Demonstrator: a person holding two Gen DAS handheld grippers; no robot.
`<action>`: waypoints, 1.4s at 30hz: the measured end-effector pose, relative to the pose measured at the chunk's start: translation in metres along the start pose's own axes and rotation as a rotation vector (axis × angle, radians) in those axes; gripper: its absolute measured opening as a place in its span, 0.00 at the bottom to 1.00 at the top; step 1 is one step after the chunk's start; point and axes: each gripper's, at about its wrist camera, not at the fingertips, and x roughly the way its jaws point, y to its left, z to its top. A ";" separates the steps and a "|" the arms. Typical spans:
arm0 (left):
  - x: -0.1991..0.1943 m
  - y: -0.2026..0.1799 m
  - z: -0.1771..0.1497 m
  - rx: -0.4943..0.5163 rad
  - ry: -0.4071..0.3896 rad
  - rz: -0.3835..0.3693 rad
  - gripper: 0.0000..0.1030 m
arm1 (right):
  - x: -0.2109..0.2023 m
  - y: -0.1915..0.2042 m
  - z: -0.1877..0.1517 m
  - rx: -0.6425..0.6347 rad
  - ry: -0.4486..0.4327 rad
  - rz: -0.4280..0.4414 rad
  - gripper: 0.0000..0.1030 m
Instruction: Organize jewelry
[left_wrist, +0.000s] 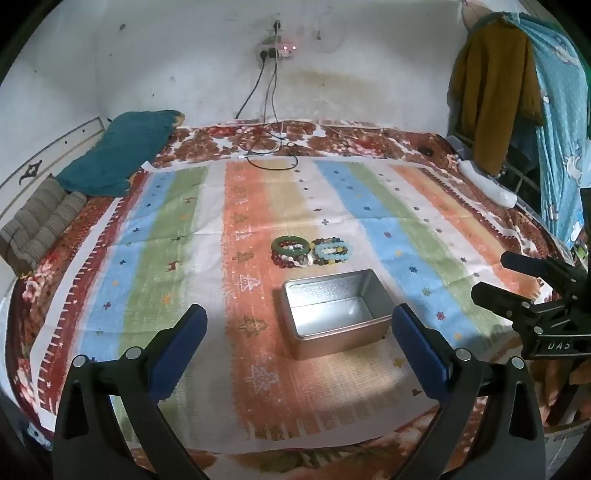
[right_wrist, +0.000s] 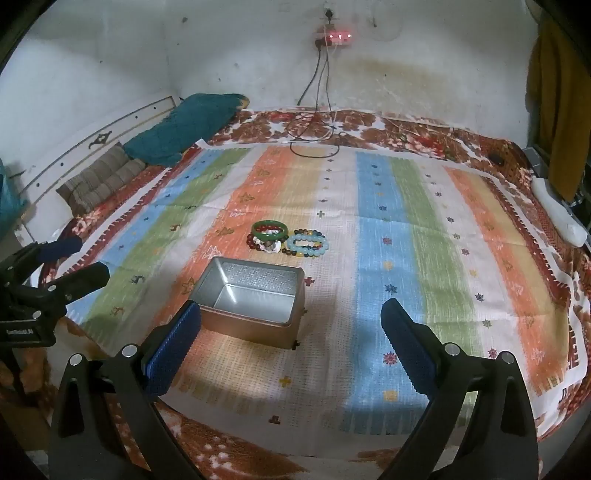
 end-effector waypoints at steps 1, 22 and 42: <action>0.000 0.000 0.000 -0.001 -0.001 0.000 0.95 | 0.000 0.000 0.000 0.000 0.000 0.001 0.96; 0.000 0.000 0.000 -0.002 0.011 0.022 0.95 | -0.002 0.002 0.001 0.000 -0.004 -0.005 0.96; 0.002 0.004 -0.001 -0.034 0.029 0.031 0.95 | -0.001 0.003 0.003 -0.007 -0.001 -0.021 0.96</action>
